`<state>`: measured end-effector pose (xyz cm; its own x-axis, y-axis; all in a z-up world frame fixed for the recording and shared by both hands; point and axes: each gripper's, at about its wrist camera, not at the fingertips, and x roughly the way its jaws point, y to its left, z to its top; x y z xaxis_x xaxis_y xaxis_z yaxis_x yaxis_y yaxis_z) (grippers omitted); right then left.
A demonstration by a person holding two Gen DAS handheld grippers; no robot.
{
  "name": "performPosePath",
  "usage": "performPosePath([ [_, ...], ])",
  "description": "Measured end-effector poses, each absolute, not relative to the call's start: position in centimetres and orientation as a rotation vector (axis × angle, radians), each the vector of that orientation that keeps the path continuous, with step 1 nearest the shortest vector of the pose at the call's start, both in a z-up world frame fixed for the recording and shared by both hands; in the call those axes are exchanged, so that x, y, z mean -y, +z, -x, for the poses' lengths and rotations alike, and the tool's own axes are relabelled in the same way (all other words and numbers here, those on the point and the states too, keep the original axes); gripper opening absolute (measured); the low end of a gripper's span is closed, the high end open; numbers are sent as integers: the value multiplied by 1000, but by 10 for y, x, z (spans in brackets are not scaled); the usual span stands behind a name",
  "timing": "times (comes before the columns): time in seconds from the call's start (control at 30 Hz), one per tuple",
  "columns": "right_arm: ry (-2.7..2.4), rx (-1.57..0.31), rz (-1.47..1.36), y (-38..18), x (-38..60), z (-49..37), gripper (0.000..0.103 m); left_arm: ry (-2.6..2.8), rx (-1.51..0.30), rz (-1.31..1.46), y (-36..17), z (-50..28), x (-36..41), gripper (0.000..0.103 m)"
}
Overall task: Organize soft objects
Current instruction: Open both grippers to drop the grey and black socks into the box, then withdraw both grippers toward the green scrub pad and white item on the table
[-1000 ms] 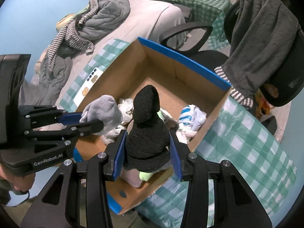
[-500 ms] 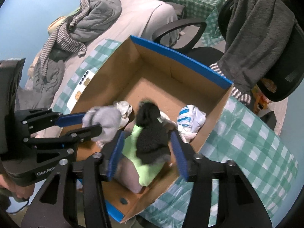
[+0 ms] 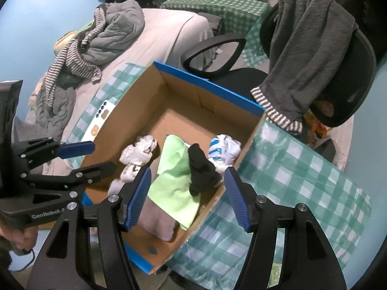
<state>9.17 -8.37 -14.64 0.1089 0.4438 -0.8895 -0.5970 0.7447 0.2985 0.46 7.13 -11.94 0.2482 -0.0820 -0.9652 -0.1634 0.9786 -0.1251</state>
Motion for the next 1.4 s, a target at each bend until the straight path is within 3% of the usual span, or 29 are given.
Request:
performPosePath([
  [0.53, 690, -1232, 105, -129, 134, -85, 64, -27, -1304, 177, -100, -4, -28, 55],
  [1.4, 459, -1304, -19, -151, 264, -62, 64, -231, -1358, 30, -105, -15, 80, 56],
])
